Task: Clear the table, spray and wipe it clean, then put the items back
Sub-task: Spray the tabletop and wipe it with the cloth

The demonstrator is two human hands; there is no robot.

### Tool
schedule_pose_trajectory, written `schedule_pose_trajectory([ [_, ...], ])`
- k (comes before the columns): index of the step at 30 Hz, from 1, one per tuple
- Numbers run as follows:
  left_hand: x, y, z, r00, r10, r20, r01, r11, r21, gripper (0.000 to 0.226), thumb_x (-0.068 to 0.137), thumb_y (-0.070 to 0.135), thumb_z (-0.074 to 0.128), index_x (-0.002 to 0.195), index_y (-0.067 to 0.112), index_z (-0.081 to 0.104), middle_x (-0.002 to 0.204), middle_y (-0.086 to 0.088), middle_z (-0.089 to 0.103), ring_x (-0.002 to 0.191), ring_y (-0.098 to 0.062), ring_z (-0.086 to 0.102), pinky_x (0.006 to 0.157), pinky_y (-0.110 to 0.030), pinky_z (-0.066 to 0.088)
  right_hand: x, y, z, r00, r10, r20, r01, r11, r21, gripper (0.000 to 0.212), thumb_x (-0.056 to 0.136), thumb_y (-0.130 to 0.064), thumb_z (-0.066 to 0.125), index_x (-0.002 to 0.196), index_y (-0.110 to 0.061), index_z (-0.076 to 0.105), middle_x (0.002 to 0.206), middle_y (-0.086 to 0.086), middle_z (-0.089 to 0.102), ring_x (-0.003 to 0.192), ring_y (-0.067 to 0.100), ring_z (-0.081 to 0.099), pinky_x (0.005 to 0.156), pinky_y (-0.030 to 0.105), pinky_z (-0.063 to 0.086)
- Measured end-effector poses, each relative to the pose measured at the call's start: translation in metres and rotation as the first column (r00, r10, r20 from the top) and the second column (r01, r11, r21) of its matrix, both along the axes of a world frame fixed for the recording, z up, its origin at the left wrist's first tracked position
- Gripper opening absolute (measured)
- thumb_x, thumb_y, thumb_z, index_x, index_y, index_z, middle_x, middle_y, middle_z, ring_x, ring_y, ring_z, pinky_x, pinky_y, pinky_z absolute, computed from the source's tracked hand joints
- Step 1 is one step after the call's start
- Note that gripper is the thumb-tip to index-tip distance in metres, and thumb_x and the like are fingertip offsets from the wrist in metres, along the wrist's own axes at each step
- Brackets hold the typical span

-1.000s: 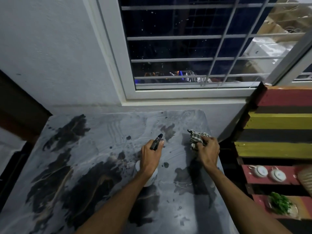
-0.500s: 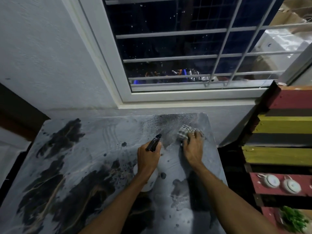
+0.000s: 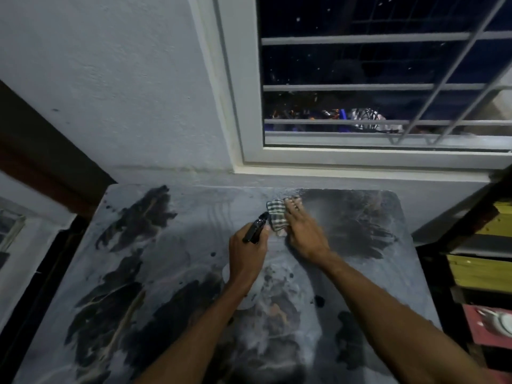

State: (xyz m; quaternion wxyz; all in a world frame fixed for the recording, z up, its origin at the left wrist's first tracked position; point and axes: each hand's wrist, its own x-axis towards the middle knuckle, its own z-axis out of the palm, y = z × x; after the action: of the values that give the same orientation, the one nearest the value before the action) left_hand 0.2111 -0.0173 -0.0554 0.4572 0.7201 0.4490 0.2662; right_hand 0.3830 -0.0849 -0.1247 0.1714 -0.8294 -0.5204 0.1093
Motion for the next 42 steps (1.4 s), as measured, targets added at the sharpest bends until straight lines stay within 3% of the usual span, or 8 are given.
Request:
schedule_pose_trajectory([
  [4,-0.030,0.038,0.001,0.999,0.027,0.044,-0.026,1.000,-0.013,0.031,0.097,0.024,0.068,0.071,0.007,0.064,0.054,-0.001,0.059,0.049,-0.009,0.057,0.046,-0.027,0.043,0.022,0.021,-0.003,0.933,-0.354,0.059,0.358,0.931,-0.074,0.063,0.081,-0.015,0.058,0.143,-0.008,0.045,0.159,0.017,0.029,0.145,0.044,0.021,0.119,0.049,0.026],
  [10,-0.059,0.078,-0.006,0.999,0.027,0.032,-0.028,0.999,0.039,0.023,0.095,0.027,0.070,0.081,0.010,0.070,0.065,-0.002,0.064,0.063,-0.018,0.061,0.058,-0.034,0.048,-0.074,0.078,-0.010,0.976,0.175,0.127,-0.174,0.985,-0.016,0.070,0.083,-0.023,0.055,0.150,-0.019,0.038,0.162,0.008,0.025,0.150,0.031,0.016,0.122,0.050,0.016],
  [15,-0.060,0.086,-0.012,0.999,-0.022,0.047,0.021,1.000,0.012,0.034,0.097,0.030,0.067,0.068,0.019,0.054,0.054,0.006,0.046,0.051,-0.009,0.046,0.053,-0.032,0.039,-0.002,0.046,-0.009,0.886,-0.442,0.142,0.460,0.878,-0.135,0.068,0.080,-0.018,0.054,0.142,0.005,0.040,0.151,0.032,0.033,0.142,0.049,0.023,0.121,0.055,0.013],
  [20,-0.028,0.062,-0.013,0.996,-0.086,0.024,0.086,0.996,0.015,0.029,0.095,0.033,0.070,0.076,0.012,0.064,0.061,0.008,0.056,0.060,-0.011,0.057,0.057,-0.029,0.044,-0.057,0.014,-0.011,0.983,0.029,0.179,-0.018,0.998,-0.064,0.061,0.085,-0.013,0.056,0.144,0.000,0.043,0.155,0.024,0.033,0.142,0.041,0.030,0.118,0.051,0.028],
  [25,0.019,0.015,-0.012,0.983,-0.183,0.012,0.183,0.982,-0.051,0.028,0.096,0.036,0.067,0.078,0.015,0.065,0.066,0.001,0.059,0.064,-0.016,0.058,0.058,-0.031,0.046,0.059,-0.078,0.005,0.829,-0.535,0.162,0.554,0.825,-0.113,0.066,0.067,-0.002,0.068,0.132,-0.004,0.057,0.149,0.023,0.041,0.117,0.047,0.046,0.101,0.050,0.042],
  [30,0.073,-0.047,-0.006,0.960,-0.279,0.015,0.279,0.949,-0.146,0.035,0.094,0.041,0.069,0.065,0.027,0.054,0.057,0.005,0.050,0.061,-0.025,0.053,0.058,-0.030,0.039,0.033,-0.144,-0.011,0.968,-0.201,0.152,0.230,0.953,-0.198,0.080,0.069,-0.012,0.059,0.146,-0.002,0.040,0.156,0.020,0.033,0.126,0.042,0.040,0.104,0.049,0.037],
  [36,0.121,-0.104,-0.013,0.953,-0.262,-0.155,0.228,0.952,-0.206,0.058,0.066,0.080,0.062,0.060,0.023,0.060,0.075,-0.011,0.065,0.071,-0.028,0.067,0.055,-0.029,0.046,0.091,-0.169,-0.006,0.846,-0.523,0.103,0.533,0.823,-0.198,0.076,0.068,-0.010,0.064,0.141,0.001,0.044,0.148,0.030,0.037,0.125,0.052,0.040,0.105,0.057,0.036],
  [42,0.139,-0.107,-0.007,0.968,-0.231,-0.097,0.220,0.969,-0.116,0.053,0.080,0.047,0.081,0.054,0.021,0.043,0.052,0.005,0.048,0.048,-0.015,0.048,0.052,-0.027,0.036,0.143,-0.151,0.001,0.792,-0.608,0.049,0.609,0.786,-0.102,0.071,0.082,-0.018,0.054,0.150,-0.014,0.034,0.153,0.026,0.027,0.129,0.051,0.033,0.108,0.059,0.031],
])
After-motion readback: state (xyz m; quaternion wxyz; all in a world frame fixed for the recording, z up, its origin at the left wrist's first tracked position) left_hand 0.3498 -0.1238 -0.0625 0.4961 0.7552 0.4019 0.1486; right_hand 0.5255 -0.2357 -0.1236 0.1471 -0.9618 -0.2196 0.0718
